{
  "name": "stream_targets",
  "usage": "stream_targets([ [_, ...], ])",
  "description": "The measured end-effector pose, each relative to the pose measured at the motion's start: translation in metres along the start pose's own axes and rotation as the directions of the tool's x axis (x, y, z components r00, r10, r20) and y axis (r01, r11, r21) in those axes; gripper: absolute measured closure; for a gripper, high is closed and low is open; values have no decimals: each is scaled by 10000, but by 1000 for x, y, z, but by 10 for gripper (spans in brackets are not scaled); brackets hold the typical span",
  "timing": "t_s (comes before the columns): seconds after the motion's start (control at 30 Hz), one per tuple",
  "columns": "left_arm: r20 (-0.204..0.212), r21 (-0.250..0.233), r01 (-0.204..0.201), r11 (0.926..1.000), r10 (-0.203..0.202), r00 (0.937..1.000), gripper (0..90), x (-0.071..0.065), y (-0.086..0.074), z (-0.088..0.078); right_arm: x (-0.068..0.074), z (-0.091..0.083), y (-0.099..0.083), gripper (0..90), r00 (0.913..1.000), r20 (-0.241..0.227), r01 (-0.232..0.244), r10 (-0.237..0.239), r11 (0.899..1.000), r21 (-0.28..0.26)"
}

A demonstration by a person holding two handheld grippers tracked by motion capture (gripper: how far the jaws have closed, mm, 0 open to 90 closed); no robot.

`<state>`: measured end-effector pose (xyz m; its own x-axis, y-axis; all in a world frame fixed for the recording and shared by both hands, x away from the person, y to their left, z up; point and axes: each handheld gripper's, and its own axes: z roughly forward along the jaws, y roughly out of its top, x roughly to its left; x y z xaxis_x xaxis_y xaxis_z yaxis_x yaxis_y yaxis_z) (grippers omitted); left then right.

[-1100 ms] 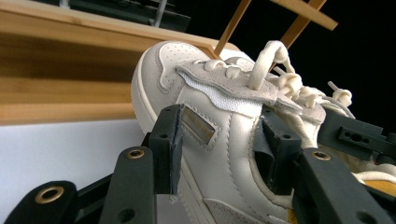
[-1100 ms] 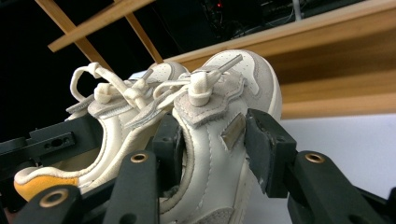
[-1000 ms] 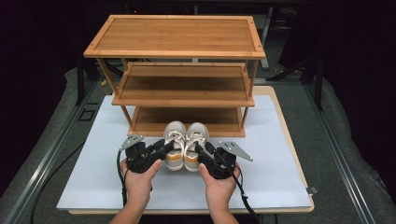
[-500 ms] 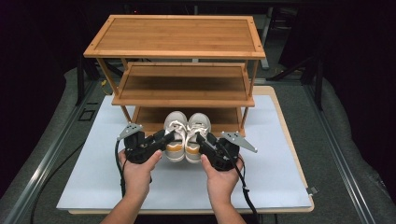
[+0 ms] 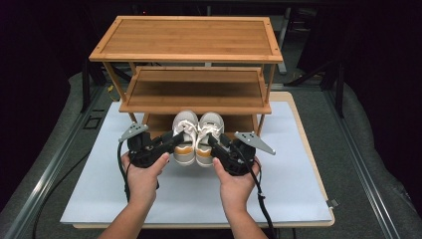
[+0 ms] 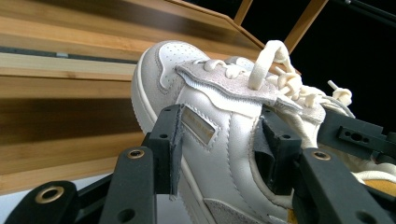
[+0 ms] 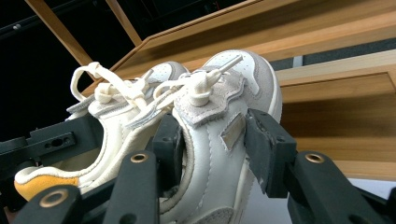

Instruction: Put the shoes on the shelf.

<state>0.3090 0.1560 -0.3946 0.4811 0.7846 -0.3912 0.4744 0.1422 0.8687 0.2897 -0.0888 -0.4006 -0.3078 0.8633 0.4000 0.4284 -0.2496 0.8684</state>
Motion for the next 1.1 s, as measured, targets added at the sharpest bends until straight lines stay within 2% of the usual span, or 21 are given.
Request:
stream_targets([
  [0.13,40,-51,-4,10000,4,10000,560,-1,5,-2,2,0,5,581,10000,-53,8,-9,9999,-112],
  [0.17,45,-77,2,10000,-2,10000,560,-2,6,-3,4,-2,8,581,9999,83,66,-66,10000,15],
  [0.2,52,-92,-60,9999,61,10000,560,-3,8,-4,4,-2,9,581,9999,-93,93,-93,10000,-3],
  [0.23,59,-131,-59,9999,59,10000,560,-3,9,-4,5,-3,11,582,9999,-54,118,-118,9999,18],
  [0.27,58,-177,-54,9998,55,10000,560,-4,11,-5,6,-2,12,581,9999,-91,125,-127,9996,-266],
  [0.37,44,-253,-69,9997,70,10000,561,-5,16,-6,9,-3,18,581,9998,-103,155,-158,9994,-309],
  [0.53,74,-333,12,9994,-10,10000,561,-4,21,-6,12,-1,26,581,9995,-97,288,-290,9994,-210],
  [1.1,81,-175,105,9998,-104,9999,561,4,32,4,9,12,35,581,9996,-92,250,-251,9996,-134],
])
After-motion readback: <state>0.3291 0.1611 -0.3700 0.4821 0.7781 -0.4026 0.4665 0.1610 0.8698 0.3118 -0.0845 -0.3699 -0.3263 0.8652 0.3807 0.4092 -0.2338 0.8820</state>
